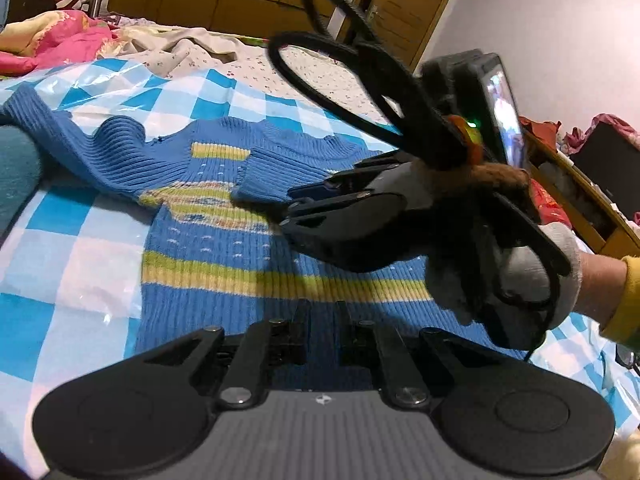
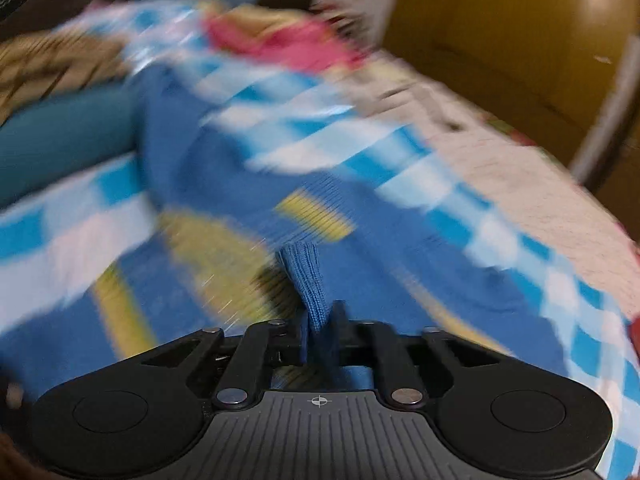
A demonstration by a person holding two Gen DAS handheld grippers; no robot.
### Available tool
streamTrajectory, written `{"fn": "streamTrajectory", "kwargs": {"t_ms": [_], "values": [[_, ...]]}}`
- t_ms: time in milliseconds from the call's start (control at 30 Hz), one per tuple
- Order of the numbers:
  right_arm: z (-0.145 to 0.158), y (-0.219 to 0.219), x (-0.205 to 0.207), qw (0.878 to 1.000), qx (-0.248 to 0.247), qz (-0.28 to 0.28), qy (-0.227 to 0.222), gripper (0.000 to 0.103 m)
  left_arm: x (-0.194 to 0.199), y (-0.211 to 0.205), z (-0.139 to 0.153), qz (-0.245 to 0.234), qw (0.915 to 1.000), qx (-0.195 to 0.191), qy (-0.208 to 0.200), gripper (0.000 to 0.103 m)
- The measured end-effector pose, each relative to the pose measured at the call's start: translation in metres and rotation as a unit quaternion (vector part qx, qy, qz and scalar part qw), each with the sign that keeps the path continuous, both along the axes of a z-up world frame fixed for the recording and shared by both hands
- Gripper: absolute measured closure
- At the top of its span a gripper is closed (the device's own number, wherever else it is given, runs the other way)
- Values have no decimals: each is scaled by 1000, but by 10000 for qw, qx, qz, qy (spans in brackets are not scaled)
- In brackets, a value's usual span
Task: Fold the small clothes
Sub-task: 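Carry the held sleeve across the sweater body with the right tool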
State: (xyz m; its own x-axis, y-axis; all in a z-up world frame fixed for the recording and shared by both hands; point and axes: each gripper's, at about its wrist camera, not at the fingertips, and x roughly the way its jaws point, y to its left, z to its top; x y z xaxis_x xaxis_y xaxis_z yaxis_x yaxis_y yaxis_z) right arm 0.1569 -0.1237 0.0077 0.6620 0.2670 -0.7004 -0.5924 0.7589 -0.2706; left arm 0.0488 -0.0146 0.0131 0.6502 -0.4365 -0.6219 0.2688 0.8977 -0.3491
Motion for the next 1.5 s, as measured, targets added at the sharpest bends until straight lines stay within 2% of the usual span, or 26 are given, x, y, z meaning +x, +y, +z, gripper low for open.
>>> {"fn": "streamTrajectory", "kwargs": {"t_ms": [100,200,333,433,533,667,800,967,1100,1300,1433,1467,1500], "values": [[11,2,-5,10000,20,65,-52,85,-3,7,-1,85,10000,9,25,81],[33,11,-4,9992,350,156,-70,84,-4,17,1,265,9996,-62,15,81],[57,48,3,9967,633,496,-74,77,-3,33,2,555,9983,-175,-25,80],[66,83,20,9935,886,671,240,74,-3,39,1,720,9973,-66,-154,80],[72,114,49,9876,1274,583,704,71,-5,42,0,824,9960,103,-337,80],[73,144,92,9747,1830,221,1261,71,-6,51,0,931,9946,-36,-457,80],[62,164,137,9538,2349,-282,1855,67,-2,64,-3,1176,9917,-83,-517,80],[28,183,178,9219,2727,-998,2564,67,3,78,-8,1521,9867,-76,-571,80],[3,191,188,9058,2865,-1291,2844,66,7,90,-11,1714,9838,-220,-485,79],[-13,188,197,8611,3541,-1627,3265,65,10,96,-15,1826,9821,-276,-378,78],[-19,184,200,8258,3970,-1774,3591,65,9,95,-15,1877,9811,-256,-383,76],[-20,183,200,8191,4054,-1785,3644,65,9,95,-16,1883,9810,-251,-385,76],[-19,182,199,8183,4082,-1785,3632,65,9,95,-16,1881,9811,-245,-386,76]]}}
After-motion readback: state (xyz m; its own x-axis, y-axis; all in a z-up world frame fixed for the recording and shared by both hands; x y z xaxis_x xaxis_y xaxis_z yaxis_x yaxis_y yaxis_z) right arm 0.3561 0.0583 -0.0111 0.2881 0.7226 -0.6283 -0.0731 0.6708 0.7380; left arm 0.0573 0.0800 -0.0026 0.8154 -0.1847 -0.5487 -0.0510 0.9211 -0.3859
